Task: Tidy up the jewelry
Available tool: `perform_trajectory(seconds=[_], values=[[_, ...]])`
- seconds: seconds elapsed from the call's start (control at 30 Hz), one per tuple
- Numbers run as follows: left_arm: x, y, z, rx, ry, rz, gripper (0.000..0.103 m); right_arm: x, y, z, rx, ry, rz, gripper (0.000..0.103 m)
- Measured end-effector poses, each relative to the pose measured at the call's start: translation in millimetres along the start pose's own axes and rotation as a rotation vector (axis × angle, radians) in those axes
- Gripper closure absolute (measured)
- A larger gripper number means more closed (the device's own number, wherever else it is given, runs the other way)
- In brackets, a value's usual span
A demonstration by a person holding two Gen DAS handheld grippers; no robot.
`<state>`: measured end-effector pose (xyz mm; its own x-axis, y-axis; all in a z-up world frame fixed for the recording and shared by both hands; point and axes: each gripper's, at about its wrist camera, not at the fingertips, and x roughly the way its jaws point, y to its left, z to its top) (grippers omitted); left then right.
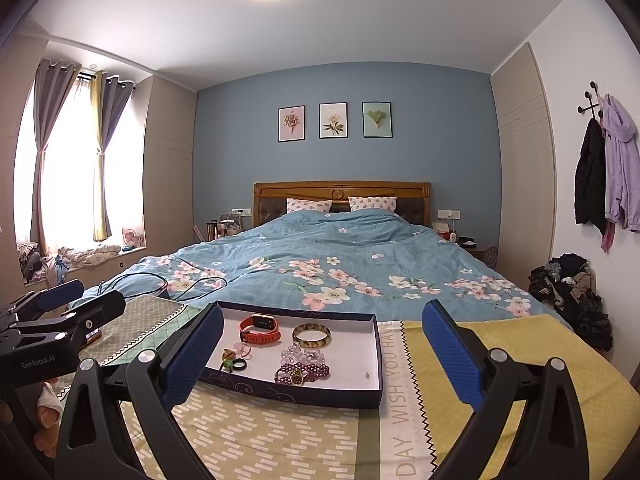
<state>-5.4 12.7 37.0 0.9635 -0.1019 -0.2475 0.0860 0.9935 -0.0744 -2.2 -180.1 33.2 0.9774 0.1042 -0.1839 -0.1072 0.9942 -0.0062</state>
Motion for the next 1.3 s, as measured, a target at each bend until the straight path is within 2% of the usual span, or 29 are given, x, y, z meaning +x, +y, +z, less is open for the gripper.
perform_trajectory(seconds=[1.3], values=[[1.0,-3.7,-4.0,-0.002,-0.012,0.002,0.006,-0.6,-3.6,2.5,0.007,-0.002,0.011,0.007]])
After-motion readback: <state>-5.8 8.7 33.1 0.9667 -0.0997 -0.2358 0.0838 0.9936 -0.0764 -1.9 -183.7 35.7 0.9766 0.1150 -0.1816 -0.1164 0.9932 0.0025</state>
